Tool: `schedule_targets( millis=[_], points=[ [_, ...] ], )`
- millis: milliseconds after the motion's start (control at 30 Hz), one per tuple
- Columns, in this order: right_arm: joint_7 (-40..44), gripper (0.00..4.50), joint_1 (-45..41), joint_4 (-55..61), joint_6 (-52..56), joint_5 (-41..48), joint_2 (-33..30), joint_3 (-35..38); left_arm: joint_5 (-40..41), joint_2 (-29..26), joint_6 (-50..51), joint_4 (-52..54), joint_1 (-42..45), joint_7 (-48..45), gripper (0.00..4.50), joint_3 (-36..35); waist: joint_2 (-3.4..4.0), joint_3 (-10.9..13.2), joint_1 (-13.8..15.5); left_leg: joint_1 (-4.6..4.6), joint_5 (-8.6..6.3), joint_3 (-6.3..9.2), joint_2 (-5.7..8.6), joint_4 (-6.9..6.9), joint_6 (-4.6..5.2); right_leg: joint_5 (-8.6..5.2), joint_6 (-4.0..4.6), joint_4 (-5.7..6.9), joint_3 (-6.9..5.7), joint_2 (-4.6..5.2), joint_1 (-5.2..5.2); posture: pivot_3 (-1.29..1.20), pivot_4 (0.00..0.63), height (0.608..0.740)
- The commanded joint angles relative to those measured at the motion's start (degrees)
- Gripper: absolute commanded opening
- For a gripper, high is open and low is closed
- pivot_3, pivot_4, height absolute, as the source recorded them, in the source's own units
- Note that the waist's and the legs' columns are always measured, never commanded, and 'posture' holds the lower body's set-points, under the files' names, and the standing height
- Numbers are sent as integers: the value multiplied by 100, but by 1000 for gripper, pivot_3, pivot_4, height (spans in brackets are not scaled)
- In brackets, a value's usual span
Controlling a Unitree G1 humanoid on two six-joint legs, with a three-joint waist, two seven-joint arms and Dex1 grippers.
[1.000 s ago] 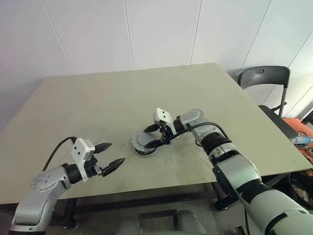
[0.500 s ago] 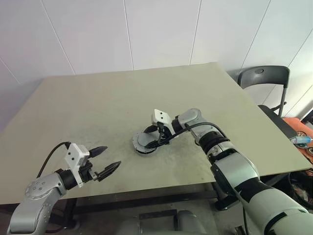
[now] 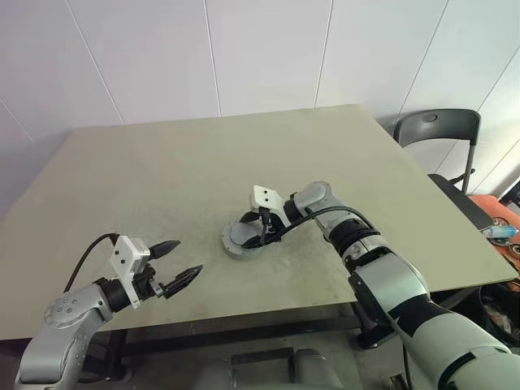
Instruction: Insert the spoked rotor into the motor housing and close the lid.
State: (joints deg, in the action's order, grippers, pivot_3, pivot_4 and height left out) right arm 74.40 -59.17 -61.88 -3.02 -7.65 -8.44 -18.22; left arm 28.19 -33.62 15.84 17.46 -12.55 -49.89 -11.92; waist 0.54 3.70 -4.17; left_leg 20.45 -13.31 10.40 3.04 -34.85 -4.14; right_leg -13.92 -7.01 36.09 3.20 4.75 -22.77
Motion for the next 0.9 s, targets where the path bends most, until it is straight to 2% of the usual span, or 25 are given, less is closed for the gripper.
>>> schedule_targets(
  millis=[33,333,433,667,800,833,900],
  points=[
    [-43,3259,-200,-9,-42,-85,53,-33,47,-24,-19,108,81,8,4500,-16,0,0,3,0,0,0,0,0,0,0,0,0,0,0,0,0,0,740],
    [-36,3259,-189,-73,-11,-205,51,-62,250,7,307,188,334,28,4500,69,0,0,3,-3,0,1,0,-1,0,0,0,1,0,0,3,0,0,740],
    [-19,3259,-199,-89,62,-228,48,-71,305,44,457,97,683,62,3931,170,-1,-1,3,-5,0,2,0,-1,0,0,0,2,0,0,4,0,0,740],
    [-11,3259,-210,-99,91,-231,50,-63,-340,351,208,-611,1634,376,1581,704,-3,-3,5,-8,1,3,1,-2,1,1,-1,2,0,-2,9,0,0,740],
    [-3,3259,-201,-99,102,-227,51,-57,-526,511,351,-925,1858,515,166,969,-2,-3,3,-8,1,3,1,-1,1,2,-3,2,0,-3,8,0,0,740],
    [-7,3259,-201,-100,103,-224,53,-52,-598,564,346,-1011,1934,545,0,1066,-3,-3,4,-8,1,4,1,0,1,2,-3,2,0,-3,8,0,0,740],
    [-13,3259,-196,-96,99,-222,54,-48,-718,665,417,-1155,2047,659,0,1219,-3,-3,7,-8,1,4,1,-1,1,2,-3,2,0,-3,8,0,0,740]
  ],
)
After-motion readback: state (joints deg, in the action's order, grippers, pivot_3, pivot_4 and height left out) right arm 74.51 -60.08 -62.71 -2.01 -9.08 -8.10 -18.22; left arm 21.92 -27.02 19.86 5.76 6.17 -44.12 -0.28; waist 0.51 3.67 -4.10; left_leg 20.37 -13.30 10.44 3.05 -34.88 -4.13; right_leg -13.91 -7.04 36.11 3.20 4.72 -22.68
